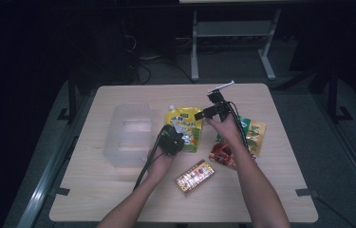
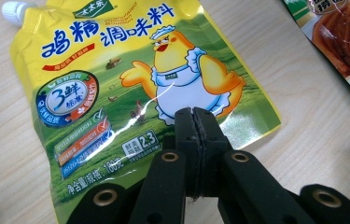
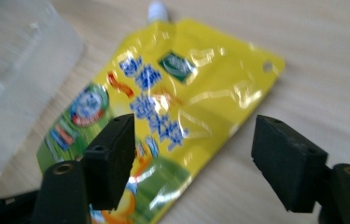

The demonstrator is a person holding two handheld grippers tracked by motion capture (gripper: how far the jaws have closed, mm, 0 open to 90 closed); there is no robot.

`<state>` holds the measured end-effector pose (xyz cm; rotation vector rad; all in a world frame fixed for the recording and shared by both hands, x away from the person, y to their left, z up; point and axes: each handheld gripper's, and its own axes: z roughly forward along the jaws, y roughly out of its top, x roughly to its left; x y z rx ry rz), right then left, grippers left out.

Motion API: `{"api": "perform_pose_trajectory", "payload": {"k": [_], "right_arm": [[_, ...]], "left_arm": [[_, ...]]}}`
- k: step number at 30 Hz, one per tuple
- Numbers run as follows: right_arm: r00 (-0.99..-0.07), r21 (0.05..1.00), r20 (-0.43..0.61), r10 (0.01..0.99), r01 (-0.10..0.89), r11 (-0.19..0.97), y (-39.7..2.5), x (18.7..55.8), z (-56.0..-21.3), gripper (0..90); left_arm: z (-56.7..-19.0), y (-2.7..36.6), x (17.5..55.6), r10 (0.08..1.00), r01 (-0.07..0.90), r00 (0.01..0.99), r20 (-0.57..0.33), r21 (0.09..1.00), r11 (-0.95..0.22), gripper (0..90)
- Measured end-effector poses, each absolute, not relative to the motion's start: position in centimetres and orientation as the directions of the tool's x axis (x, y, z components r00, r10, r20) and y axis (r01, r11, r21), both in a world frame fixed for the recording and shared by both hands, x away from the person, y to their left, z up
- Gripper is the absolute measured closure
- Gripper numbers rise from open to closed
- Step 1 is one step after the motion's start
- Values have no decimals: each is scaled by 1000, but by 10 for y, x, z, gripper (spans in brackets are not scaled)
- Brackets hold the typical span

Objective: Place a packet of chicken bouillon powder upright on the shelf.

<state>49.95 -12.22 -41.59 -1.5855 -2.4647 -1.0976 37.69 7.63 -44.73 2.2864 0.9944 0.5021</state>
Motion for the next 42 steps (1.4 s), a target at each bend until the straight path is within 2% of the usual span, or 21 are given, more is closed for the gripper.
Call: {"api": "perform_pose_trajectory", "payload": {"k": [2, 10, 18, 34, 36, 37, 39, 41, 42], "right_arm": [[-469, 516, 371, 802, 822, 241, -119, 505, -418, 281], [-450, 490, 399, 799, 841, 229, -115, 518, -436, 310], [-402, 470, 445, 800, 865, 172, -121, 524, -448, 363], [-384, 443, 530, 756, 886, 140, -121, 528, -462, 468], [-387, 441, 542, 746, 887, 140, -119, 528, -464, 523], [-387, 441, 542, 746, 887, 140, -119, 528, -464, 523], [-391, 437, 546, 741, 888, 145, -118, 527, -465, 603], [-394, 437, 557, 731, 888, 146, -119, 526, -465, 725], [-409, 449, 557, 723, 881, 152, -119, 526, -465, 812]], "left_arm": [[-447, 76, 377, 751, 532, 651, 106, 643, -552, 891], [-447, 76, 377, 750, 533, 653, 105, 640, -553, 888], [-446, 74, 378, 744, 533, 658, 116, 627, -569, 883], [-448, 73, 379, 737, 529, 666, 117, 623, -576, 877], [-449, 72, 378, 732, 531, 671, 114, 616, -582, 877], [-449, 72, 378, 732, 531, 671, 114, 616, -582, 877], [-450, 71, 378, 732, 532, 672, 113, 614, -584, 874], [-449, 72, 378, 731, 529, 675, 107, 621, -579, 873], [-449, 72, 378, 730, 528, 675, 107, 620, -580, 869]]}}
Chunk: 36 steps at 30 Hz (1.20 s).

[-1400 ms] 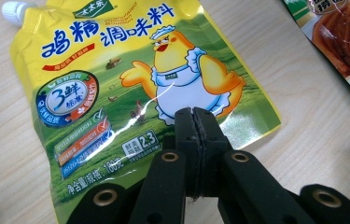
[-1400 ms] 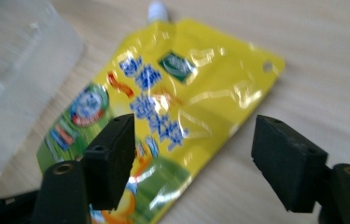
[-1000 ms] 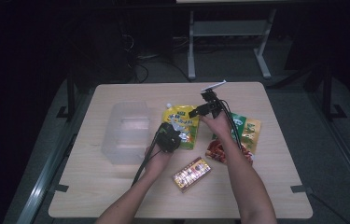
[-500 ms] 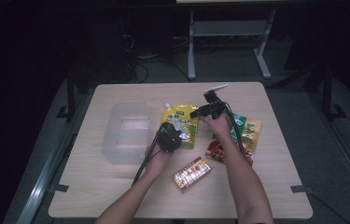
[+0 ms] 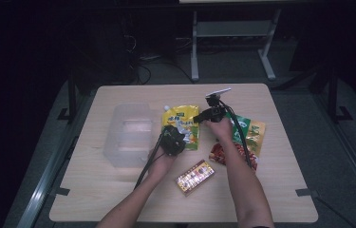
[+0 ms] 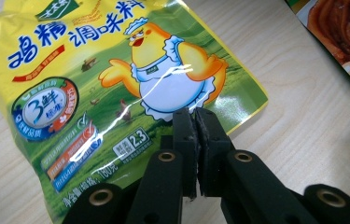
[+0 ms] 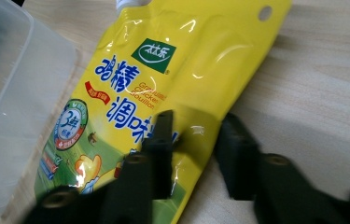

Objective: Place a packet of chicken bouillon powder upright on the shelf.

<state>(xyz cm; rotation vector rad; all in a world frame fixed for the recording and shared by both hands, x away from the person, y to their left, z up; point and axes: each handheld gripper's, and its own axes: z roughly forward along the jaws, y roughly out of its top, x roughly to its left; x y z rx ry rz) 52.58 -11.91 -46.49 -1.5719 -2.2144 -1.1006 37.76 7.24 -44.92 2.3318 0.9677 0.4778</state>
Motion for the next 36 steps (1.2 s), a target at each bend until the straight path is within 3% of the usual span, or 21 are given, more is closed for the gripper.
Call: {"api": "perform_pose_trajectory", "payload": {"k": [5, 24, 36], "right_arm": [[-426, 452, 578, 696, 877, 161, -118, 526, -465, 897], [-519, 561, 523, 676, 807, 185, -125, 501, -432, 900], [-633, 670, 436, 640, 703, 239, -120, 473, -384, 900]], "left_arm": [[-448, 76, 378, 733, 527, 672, 101, 631, -570, 862], [-437, 77, 368, 720, 509, 692, 50, 673, -536, 795], [-427, 82, 350, 677, 465, 736, 9, 720, -514, 655]]}}
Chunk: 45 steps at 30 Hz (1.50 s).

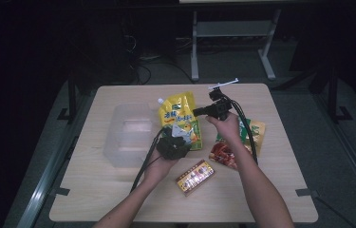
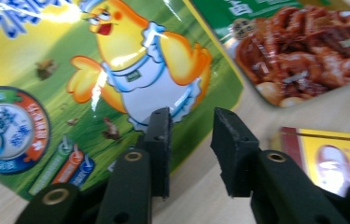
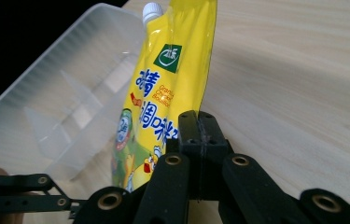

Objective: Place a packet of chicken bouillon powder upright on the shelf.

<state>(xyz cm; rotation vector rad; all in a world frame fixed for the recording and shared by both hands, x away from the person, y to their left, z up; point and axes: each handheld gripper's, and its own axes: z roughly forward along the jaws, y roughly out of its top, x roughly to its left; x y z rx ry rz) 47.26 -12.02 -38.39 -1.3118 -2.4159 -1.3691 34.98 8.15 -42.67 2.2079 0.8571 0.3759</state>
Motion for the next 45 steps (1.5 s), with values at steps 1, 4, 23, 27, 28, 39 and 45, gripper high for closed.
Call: {"api": "perform_pose_trajectory", "payload": {"k": [1, 4, 23, 27, 28, 39, 45], "right_arm": [[-640, 679, 428, 638, 694, 241, -119, 470, -381, 900], [-662, 697, 405, 630, 670, 255, -117, 463, -371, 900], [-756, 778, 259, 601, 532, 334, -111, 427, -334, 900], [-773, 795, 224, 594, 497, 348, -109, 421, -328, 900], [-774, 796, 220, 593, 494, 349, -108, 419, -326, 900], [-807, 796, 153, 571, 443, 413, -116, 402, -324, 900], [-826, 822, 131, 548, 400, 406, -130, 386, -332, 900]], "left_arm": [[-426, 82, 347, 672, 459, 740, 10, 724, -515, 639], [-423, 85, 341, 660, 445, 751, 11, 729, -519, 610], [-417, 98, 316, 623, 381, 781, 32, 766, -518, 559], [-416, 99, 313, 620, 377, 784, 32, 769, -516, 558], [-417, 98, 311, 623, 385, 782, 17, 772, -506, 558], [-419, 102, 309, 624, 382, 781, 23, 772, -508, 547], [-422, 105, 311, 650, 407, 760, 2, 778, -479, 525]]}}
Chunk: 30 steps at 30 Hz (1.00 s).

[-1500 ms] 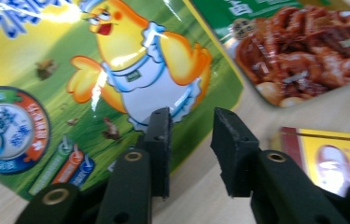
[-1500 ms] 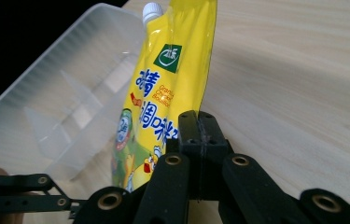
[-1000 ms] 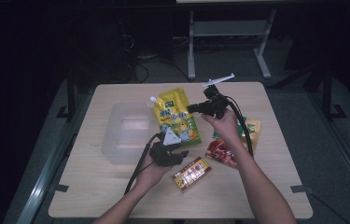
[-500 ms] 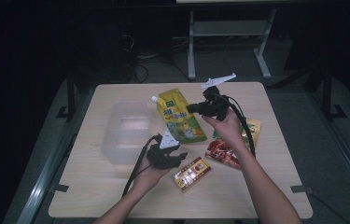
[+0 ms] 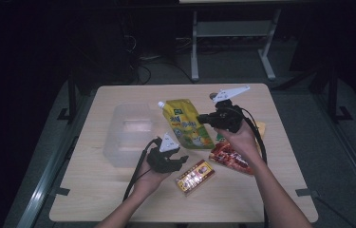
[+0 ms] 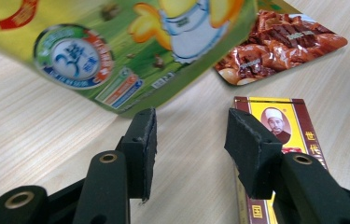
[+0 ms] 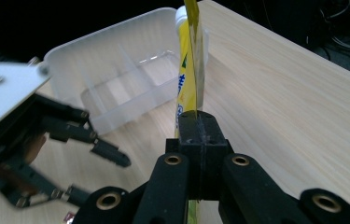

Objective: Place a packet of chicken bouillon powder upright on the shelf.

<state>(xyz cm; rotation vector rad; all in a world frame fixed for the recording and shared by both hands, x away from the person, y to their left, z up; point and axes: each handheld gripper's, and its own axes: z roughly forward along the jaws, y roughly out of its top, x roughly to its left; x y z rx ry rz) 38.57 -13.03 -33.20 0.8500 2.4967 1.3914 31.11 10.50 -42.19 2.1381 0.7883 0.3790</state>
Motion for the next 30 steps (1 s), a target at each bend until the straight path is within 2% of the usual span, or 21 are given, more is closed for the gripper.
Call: {"api": "perform_pose_trajectory", "payload": {"k": [11, 16, 18, 23, 24, 29, 30], "right_arm": [[-852, 856, 87, 517, 330, 399, -167, 358, -354, 900], [-860, 855, 103, 499, 333, 397, -184, 352, -362, 900], [-860, 854, 117, 496, 342, 392, -192, 349, -365, 900], [-864, 850, 137, 485, 353, 390, -205, 346, -372, 892], [-866, 850, 138, 481, 352, 391, -206, 347, -372, 886], [-865, 847, 145, 481, 360, 392, -201, 350, -373, 726], [-863, 845, 146, 484, 363, 393, -199, 351, -373, 727]], "left_arm": [[-420, 99, 325, 685, 430, 729, 5, 775, -463, 396], [-419, 94, 333, 694, 436, 720, 2, 776, -456, 310], [-418, 91, 338, 684, 410, 729, 36, 777, -477, 278], [-417, 83, 348, 687, 415, 726, 19, 785, -461, 245], [-417, 82, 350, 684, 412, 729, 22, 783, -465, 245], [-417, 78, 354, 669, 407, 743, 25, 777, -480, 255], [-418, 78, 354, 668, 406, 744, 25, 777, -481, 259]]}}
